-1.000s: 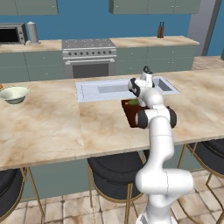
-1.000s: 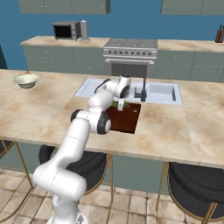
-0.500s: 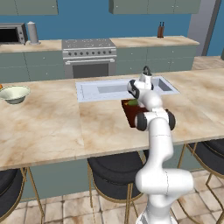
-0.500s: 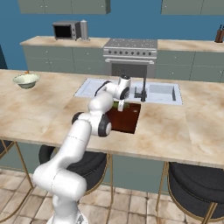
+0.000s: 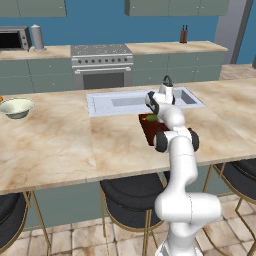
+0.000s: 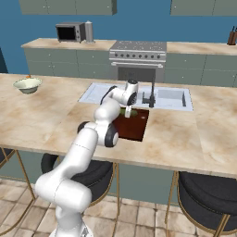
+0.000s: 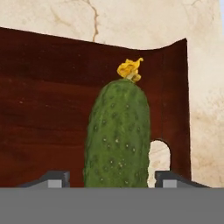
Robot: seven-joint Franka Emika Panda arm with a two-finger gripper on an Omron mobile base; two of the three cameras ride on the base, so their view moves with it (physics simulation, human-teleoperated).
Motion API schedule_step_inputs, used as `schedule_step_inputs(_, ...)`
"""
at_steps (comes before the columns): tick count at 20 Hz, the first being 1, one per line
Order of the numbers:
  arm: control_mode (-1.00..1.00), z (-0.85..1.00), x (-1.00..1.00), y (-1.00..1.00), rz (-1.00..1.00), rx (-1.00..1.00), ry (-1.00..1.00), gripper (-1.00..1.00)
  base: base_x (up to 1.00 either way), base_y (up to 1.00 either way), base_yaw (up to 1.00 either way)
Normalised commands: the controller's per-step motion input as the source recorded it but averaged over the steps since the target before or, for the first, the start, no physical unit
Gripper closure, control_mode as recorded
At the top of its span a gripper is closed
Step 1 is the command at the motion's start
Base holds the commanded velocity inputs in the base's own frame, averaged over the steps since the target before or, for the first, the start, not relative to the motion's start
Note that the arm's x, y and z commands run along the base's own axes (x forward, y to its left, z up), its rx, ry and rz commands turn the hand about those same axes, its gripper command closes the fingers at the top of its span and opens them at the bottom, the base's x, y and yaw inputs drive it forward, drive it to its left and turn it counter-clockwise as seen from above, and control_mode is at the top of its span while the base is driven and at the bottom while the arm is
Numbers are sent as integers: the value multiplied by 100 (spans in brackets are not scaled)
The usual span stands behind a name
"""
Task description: Place the two vegetables and bowl onto the tray for setting up a vegetable dip station.
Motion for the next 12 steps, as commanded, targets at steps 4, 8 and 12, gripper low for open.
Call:
schedule_step_inputs(4,-100,0,0,0,0,0,0,-100,0,0,0)
schedule_step_inputs(8,-100,5,-1,0,0,0,0,-100,0,0,0)
schedule_step_inputs(12,-100,21,-20,0,0,0,0,-100,0,0,0)
